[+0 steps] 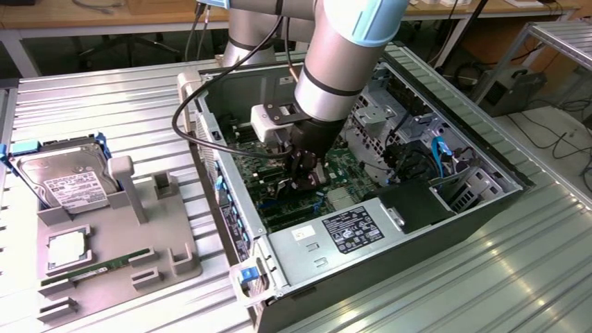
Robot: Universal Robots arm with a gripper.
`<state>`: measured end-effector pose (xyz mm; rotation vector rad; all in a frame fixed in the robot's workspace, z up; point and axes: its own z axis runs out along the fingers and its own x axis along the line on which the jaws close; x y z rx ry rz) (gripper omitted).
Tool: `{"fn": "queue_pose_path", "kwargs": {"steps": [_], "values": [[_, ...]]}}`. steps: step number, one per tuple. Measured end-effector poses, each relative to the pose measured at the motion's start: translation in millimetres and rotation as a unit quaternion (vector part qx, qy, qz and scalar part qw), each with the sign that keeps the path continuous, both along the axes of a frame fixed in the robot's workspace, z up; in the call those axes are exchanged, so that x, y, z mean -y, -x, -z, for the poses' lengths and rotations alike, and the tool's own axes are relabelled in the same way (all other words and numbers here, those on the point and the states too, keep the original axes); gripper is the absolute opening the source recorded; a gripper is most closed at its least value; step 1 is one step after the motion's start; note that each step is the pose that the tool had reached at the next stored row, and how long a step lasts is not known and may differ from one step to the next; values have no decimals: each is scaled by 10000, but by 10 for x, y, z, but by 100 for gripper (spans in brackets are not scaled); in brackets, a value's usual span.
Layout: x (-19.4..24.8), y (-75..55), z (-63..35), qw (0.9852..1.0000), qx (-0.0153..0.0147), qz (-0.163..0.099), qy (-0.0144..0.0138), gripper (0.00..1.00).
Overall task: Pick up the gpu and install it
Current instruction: 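Insert the gpu into the slot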
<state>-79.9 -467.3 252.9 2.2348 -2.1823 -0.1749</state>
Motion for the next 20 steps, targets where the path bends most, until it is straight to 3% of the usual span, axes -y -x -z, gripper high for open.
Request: {"fn": "queue_pose_path", "kwargs": {"steps": [3,4,5,7,8,13,20], "values": [[0,0,0,10000,0,0,0,26],[-3,-1,10,10000,6,0,-12,27],[-1,0,5,10000,3,0,-5,33],[0,0,1,10000,0,0,-1,33],[0,0,1,10000,0,0,-1,40],[0,0,-1,10000,0,0,-1,40],[0,0,-294,10000,0,0,0,40]]}}
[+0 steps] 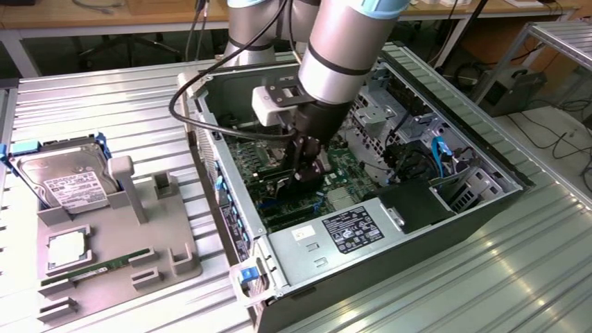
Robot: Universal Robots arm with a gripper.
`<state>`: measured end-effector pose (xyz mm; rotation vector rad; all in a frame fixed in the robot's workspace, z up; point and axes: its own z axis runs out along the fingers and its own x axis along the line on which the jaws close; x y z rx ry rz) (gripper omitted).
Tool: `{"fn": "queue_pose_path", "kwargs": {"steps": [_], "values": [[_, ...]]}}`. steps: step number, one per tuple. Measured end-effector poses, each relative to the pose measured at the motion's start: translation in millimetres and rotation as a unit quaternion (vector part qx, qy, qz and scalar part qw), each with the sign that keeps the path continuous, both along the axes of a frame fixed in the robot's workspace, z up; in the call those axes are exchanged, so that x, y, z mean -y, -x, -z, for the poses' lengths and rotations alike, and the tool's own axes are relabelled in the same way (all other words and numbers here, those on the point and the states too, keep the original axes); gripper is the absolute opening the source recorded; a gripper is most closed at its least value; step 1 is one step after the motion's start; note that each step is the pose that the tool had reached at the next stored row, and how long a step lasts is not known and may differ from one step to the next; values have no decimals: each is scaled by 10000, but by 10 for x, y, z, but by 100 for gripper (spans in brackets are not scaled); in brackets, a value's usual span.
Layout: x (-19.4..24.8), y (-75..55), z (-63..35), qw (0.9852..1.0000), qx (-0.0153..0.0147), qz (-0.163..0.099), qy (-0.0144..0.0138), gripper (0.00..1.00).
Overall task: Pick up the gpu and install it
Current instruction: 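Insert the gpu into the slot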
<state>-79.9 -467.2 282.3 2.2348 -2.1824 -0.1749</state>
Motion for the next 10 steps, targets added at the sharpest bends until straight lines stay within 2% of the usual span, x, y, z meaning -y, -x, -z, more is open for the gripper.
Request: {"fn": "queue_pose_path", "kwargs": {"steps": [1,2,3,4,5,7,10], "values": [[0,0,-32,10000,0,0,0,38],[-1,1,-53,10000,2,-1,0,32],[-2,3,-61,10000,8,0,0,19],[-4,5,-60,10000,16,1,-2,19],[-5,7,-60,10000,24,0,-1,13],[-14,19,-47,10000,86,0,0,11],[-16,50,-16,9999,135,0,1,11]]}}
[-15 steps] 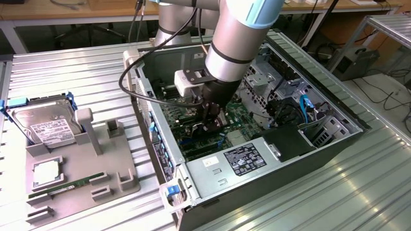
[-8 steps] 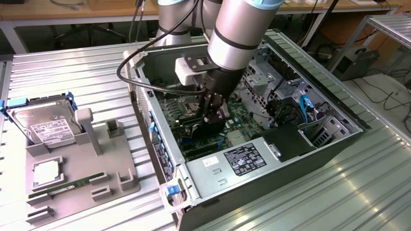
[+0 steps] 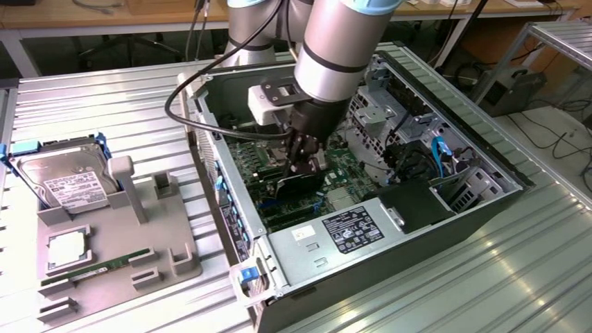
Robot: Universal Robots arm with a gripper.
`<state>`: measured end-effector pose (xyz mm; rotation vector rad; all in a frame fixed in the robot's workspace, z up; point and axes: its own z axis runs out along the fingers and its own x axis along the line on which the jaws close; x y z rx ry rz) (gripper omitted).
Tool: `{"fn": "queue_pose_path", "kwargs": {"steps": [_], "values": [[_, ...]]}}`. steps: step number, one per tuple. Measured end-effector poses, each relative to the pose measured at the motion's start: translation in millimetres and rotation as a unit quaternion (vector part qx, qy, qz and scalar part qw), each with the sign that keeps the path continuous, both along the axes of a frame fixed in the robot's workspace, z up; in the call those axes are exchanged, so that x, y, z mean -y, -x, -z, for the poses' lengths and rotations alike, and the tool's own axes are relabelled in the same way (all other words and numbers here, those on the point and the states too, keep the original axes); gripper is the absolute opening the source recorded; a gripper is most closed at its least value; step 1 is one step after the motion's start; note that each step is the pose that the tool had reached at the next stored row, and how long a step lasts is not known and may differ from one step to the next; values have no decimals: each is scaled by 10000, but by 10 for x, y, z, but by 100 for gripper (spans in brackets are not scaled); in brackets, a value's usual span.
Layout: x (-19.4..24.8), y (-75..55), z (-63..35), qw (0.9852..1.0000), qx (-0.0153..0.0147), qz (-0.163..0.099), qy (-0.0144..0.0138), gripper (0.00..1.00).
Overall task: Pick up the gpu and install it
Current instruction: 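Insert the gpu into the slot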
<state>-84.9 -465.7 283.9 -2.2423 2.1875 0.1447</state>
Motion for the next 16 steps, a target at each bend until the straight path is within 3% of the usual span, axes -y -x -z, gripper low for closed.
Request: {"fn": "queue_pose_path", "kwargs": {"steps": [5,16], "values": [[-22,48,65,10000,30,1,10,11],[-39,56,111,10000,30,0,31,11]]}}
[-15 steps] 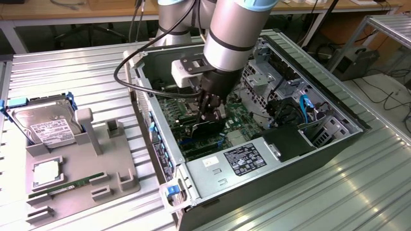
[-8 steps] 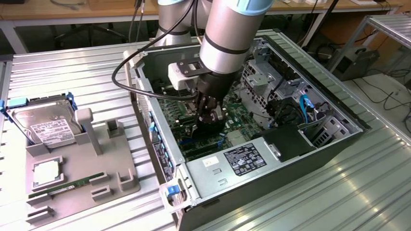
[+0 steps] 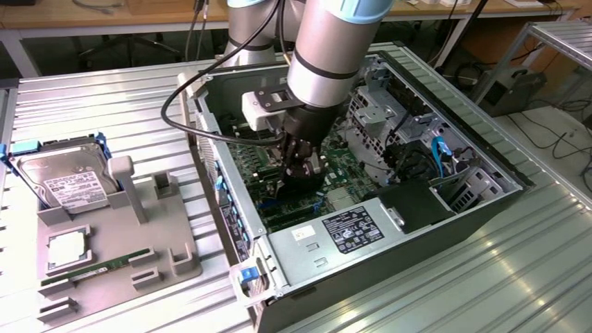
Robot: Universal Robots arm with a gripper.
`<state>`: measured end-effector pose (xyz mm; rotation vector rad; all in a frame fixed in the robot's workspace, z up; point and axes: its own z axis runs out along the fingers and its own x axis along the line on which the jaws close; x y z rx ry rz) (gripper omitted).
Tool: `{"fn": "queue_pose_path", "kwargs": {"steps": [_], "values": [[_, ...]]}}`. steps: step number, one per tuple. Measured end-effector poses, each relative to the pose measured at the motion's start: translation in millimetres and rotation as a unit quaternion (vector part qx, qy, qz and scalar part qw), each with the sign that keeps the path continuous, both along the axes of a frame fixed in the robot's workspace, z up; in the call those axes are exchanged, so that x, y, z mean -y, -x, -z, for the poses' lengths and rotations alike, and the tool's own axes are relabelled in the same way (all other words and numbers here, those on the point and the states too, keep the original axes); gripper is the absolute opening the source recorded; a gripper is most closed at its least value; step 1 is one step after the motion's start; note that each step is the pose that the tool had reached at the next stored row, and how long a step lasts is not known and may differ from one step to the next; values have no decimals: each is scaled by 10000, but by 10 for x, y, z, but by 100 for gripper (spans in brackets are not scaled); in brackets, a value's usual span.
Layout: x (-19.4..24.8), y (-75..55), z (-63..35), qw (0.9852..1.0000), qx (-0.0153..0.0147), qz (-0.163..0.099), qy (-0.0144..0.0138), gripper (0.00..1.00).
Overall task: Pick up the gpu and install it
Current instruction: 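Insert the gpu into the slot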
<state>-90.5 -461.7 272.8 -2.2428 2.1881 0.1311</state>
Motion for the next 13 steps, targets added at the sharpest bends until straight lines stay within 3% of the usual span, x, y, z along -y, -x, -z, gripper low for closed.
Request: {"fn": "queue_pose_path", "kwargs": {"steps": [6,11,13], "values": [[4,8,44,10000,0,0,0,11],[43,10,50,10000,-2,0,4,11],[40,8,56,10000,-1,1,1,11]]}}
